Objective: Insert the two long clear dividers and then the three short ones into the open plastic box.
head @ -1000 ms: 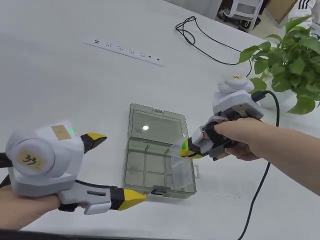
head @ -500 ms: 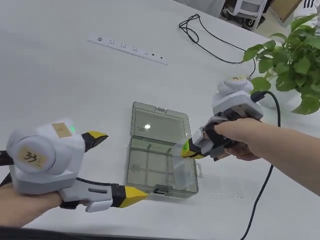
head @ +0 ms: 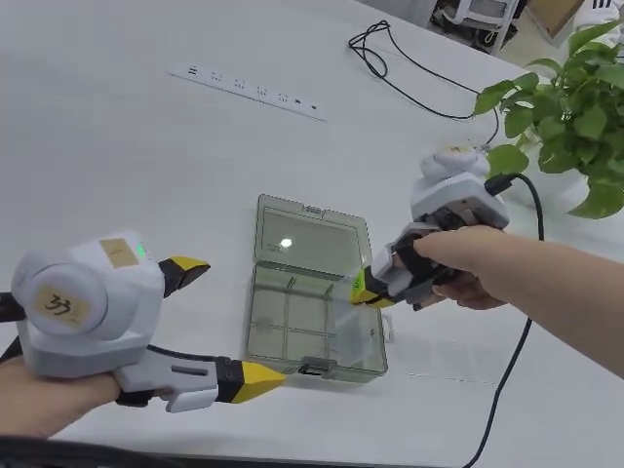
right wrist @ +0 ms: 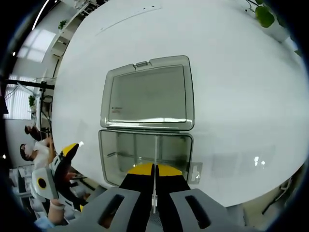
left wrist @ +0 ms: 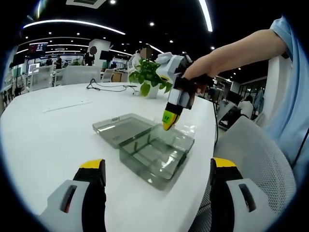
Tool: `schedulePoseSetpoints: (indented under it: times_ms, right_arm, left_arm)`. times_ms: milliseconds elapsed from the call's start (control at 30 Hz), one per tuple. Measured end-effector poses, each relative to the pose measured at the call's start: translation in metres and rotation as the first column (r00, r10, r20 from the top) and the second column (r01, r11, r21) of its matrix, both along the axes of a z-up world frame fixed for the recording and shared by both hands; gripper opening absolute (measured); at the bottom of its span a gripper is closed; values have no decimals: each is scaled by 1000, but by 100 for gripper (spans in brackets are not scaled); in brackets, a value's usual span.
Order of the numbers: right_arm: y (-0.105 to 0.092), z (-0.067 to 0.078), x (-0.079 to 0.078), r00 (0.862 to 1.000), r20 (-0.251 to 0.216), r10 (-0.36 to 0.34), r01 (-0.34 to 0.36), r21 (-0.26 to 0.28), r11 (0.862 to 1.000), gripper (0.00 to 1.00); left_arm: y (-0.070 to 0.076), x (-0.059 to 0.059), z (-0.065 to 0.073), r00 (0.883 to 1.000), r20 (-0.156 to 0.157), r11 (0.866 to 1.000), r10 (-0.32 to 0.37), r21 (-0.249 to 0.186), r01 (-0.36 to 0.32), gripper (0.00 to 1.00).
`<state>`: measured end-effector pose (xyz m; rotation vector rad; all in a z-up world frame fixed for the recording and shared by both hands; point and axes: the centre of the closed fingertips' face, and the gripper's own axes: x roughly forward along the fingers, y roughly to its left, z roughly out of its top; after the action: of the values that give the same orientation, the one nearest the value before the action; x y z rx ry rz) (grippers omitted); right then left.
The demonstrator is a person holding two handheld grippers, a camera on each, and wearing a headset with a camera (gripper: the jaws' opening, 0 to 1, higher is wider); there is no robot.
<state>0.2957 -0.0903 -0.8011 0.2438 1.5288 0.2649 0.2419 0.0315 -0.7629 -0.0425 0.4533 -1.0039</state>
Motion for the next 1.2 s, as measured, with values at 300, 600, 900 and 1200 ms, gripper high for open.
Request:
schedulePoseSetpoints:
  times_ms: [300, 600, 900, 1200]
  right_arm:
    - [3, -2, 1, 1000, -1, -13, 13, 8, 1000, 1]
    - [9, -1, -8, 1000, 7, 6, -6, -4, 1000, 1]
    - [7, -4, -7, 1000, 7, 15, -15, -10, 1000, 2]
    - [6, -6, -3, 1000, 12, 24, -24, -25, 999, 2]
  left_arm:
    - [0, -1, -3, 1000, -7, 1000, -1, -3, 1, 91]
    - [4, 0, -5, 1000, -13, 1000, 7, -6, -7, 90]
    - [6, -1, -6, 1000, -23, 1000, 13, -13, -13, 89]
    - [2, -3, -7, 1000, -26, 1000, 10, -17, -11, 89]
